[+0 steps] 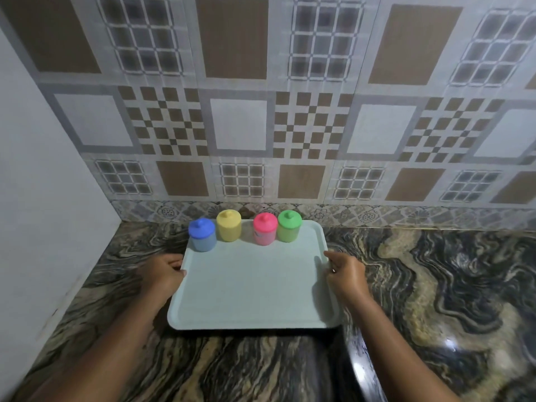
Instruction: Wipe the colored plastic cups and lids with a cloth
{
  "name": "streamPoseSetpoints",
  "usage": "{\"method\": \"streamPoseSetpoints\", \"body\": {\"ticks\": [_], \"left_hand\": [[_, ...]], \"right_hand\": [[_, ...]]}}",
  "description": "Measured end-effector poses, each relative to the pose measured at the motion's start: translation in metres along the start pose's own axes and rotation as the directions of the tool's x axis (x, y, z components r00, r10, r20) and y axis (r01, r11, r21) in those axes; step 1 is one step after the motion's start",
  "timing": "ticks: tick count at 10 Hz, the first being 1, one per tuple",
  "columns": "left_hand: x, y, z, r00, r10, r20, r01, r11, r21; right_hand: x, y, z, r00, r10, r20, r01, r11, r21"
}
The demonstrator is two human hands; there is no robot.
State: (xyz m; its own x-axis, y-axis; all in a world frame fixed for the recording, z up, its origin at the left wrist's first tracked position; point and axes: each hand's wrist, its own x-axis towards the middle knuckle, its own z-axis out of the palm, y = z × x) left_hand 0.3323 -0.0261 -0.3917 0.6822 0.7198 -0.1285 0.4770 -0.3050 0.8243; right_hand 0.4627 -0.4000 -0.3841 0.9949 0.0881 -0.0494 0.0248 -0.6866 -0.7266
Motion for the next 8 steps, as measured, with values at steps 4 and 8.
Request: {"method": "streamPoseSetpoints", "body": {"ticks": [4, 8], "left_hand": [[0.026, -0.021, 0.022, 0.999, 0.014, 0.050, -0.016, 0.999, 0.045], [-0.004, -0.001, 0.017, 0.953, 0.296, 0.064, -0.301, 0.900, 0.316]], "right_hand": [[0.016, 0.011, 0.026, 0.999, 0.033, 0.008, -0.032, 0.999, -0.040], [0.001, 0.000, 0.013, 0.995, 0.018, 0.100, -0.011, 0.998, -0.069]]}}
